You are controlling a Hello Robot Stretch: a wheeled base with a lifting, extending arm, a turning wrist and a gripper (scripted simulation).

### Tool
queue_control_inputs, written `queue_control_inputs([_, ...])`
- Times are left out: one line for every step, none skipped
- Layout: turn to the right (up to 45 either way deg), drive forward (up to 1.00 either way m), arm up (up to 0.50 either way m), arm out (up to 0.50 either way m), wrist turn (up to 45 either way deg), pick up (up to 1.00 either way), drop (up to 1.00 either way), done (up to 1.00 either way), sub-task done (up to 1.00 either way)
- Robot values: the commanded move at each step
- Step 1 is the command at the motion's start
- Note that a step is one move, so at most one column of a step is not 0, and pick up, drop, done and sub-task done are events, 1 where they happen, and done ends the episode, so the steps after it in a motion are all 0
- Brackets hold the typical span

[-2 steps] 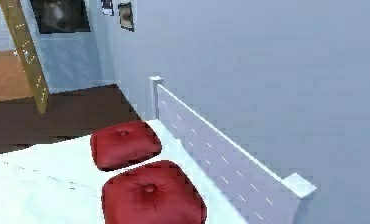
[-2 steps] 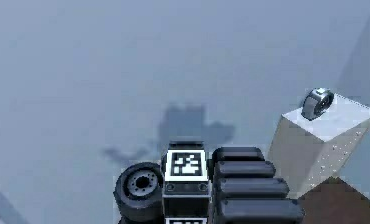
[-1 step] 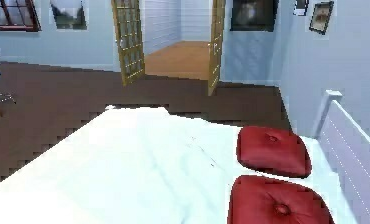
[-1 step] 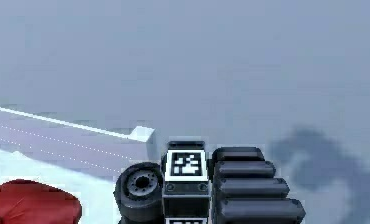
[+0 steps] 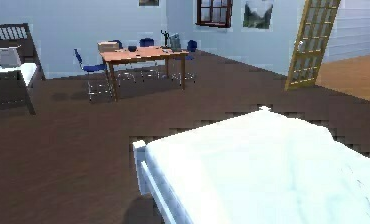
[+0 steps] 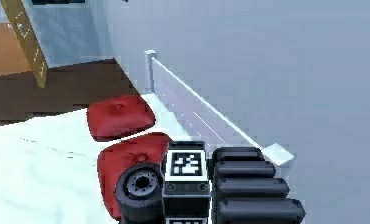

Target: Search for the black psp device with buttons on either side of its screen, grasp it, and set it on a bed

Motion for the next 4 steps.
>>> queue_control_inputs([-15.0, 0.0, 0.0, 0.0, 0.0, 0.0, 0.0, 0.0, 0.0])
queue_control_inputs([0.0, 0.25, 0.0, 0.0, 0.0, 0.0, 0.0, 0.0, 0.0])
queue_control_inputs([-33.0, 0.0, 0.0, 0.0, 0.0, 0.0, 0.0, 0.0, 0.0])
queue_control_inputs([0.0, 0.0, 0.0, 0.48, 0.0, 0.0, 0.0, 0.0, 0.0])
